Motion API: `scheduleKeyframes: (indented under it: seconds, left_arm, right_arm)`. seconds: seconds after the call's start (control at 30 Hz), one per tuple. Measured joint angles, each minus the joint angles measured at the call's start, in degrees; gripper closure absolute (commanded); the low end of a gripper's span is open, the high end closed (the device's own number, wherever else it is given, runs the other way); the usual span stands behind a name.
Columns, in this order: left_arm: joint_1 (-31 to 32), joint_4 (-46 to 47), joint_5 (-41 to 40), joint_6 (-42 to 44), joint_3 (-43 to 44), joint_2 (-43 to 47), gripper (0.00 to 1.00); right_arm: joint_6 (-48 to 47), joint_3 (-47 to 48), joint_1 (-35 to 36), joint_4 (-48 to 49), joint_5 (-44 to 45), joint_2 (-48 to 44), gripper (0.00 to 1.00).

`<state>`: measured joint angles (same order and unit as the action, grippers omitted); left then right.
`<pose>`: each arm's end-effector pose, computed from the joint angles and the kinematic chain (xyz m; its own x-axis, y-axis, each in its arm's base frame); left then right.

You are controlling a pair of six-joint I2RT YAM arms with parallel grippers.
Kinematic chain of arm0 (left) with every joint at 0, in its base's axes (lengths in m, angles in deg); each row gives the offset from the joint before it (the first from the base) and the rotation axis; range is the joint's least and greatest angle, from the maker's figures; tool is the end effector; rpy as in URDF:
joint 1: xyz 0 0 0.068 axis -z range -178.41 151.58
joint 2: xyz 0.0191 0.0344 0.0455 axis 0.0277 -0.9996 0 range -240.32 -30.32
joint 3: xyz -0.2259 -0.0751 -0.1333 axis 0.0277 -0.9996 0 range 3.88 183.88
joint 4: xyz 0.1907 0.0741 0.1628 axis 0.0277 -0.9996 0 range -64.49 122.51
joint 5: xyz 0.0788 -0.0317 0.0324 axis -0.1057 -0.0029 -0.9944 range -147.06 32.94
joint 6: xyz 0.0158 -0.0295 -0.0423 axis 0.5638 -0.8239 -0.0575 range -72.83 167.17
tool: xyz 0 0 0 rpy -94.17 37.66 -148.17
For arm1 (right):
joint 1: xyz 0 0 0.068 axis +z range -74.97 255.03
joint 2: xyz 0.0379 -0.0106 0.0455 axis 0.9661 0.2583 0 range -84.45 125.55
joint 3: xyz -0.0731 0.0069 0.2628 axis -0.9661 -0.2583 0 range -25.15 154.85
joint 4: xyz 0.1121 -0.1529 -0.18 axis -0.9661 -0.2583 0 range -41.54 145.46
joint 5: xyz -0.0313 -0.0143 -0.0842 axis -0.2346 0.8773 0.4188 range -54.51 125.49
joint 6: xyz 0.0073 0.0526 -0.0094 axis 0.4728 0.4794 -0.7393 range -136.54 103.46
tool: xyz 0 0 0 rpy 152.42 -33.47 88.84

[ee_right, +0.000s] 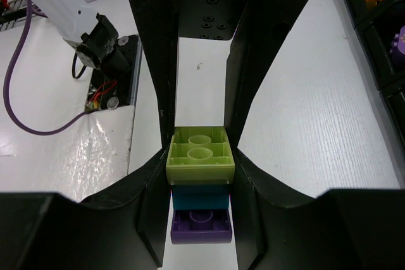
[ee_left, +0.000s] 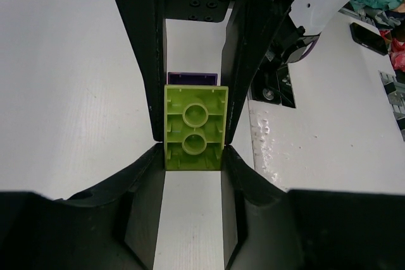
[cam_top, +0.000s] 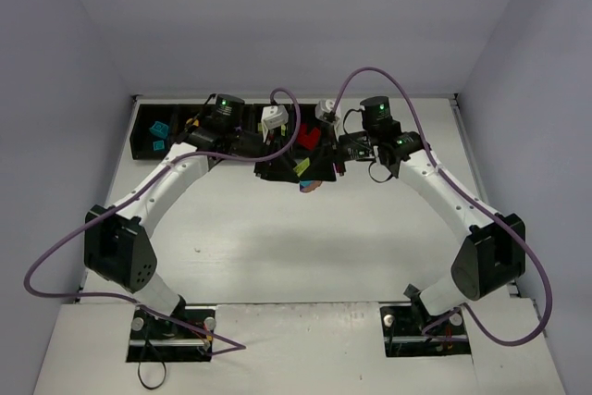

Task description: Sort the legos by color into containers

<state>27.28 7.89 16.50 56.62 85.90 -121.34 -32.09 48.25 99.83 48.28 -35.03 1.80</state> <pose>0.2971 -0.1809 0.3518 -0.3538 0.2219 -0.9086 0.9129 -0.1293 -0.3871 0.2907 0.1712 0.3515 -0.0464 -0.1199 -0.9917 -0.9927 -0.1048 0.0591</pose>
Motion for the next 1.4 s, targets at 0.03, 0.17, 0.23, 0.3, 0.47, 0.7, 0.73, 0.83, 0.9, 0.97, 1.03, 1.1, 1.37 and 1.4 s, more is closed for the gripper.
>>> scheduleKeyframes:
  seconds: [0.03, 0.17, 0.23, 0.3, 0.47, 0.7, 0.73, 0.83, 0.9, 0.97, 1.03, 1.1, 1.37, 1.4]
  left_arm:
    - [0.0, 0.0, 0.0, 0.2, 0.0, 0.0, 1.0]
    - [0.0, 0.0, 0.1, 0.7, 0.0, 0.0, 1.0]
    - [0.0, 0.0, 0.1, 0.9, 0.0, 0.0, 1.0]
    - [0.0, -0.1, 0.1, 1.0, 0.0, 0.0, 1.0]
    - [0.0, -0.1, -0.1, 1.0, -0.1, 0.0, 1.0]
    - [0.0, 0.3, -0.6, 1.0, -0.1, 0.0, 1.0]
    - [0.0, 0.4, -0.6, 1.0, -0.1, 0.0, 1.0]
    - [0.0, 0.5, -0.7, 1.0, -0.1, 0.0, 1.0]
    - [0.0, 0.5, -0.7, 1.0, -0.1, 0.0, 1.0]
    - [0.0, 0.5, -0.7, 1.0, -0.1, 0.0, 1.0]
    - [0.0, 0.5, -0.7, 1.0, -0.1, 0.0, 1.0]
    - [0.0, 0.5, -0.7, 1.0, -0.1, 0.0, 1.0]
    - [0.0, 0.4, -0.5, 1.2, -0.3, 0.3, 1.0]
    - [0.0, 0.3, -0.4, 1.3, -0.3, 0.4, 1.0]
  right_arm:
    - [0.0, 0.0, 0.0, 0.0, 0.0, 0.0, 0.94]
    - [-0.3, 0.0, 0.0, 0.0, 0.0, 0.0, 0.86]
    - [-0.4, -0.1, 0.0, 0.0, 0.0, 0.0, 0.82]
    - [-0.4, -0.2, 0.0, 0.1, 0.0, 0.0, 0.71]
    - [-0.5, -0.6, 0.0, 0.3, 0.1, -0.1, 0.52]
    - [-0.6, -2.6, 0.4, 0.5, 1.2, -1.3, 0.44]
    - [-0.6, -2.9, 0.4, 0.4, 1.4, -1.5, 0.44]
    - [-0.6, -3.4, 0.4, 0.4, 2.1, -2.1, 0.45]
    - [-0.6, -3.7, 0.4, 0.4, 2.7, -2.4, 0.46]
    - [-0.6, -4.0, 0.4, 0.3, 3.2, -2.7, 0.48]
    - [-0.6, -4.2, 0.4, 0.3, 3.7, -3.0, 0.49]
    - [-0.6, -4.3, 0.4, 0.2, 3.9, -3.1, 0.49]
    - [-1.1, -4.4, 0.4, -0.2, 5.3, -3.1, 0.37]
    - [-1.3, -4.4, 0.4, -0.2, 5.5, -3.1, 0.37]
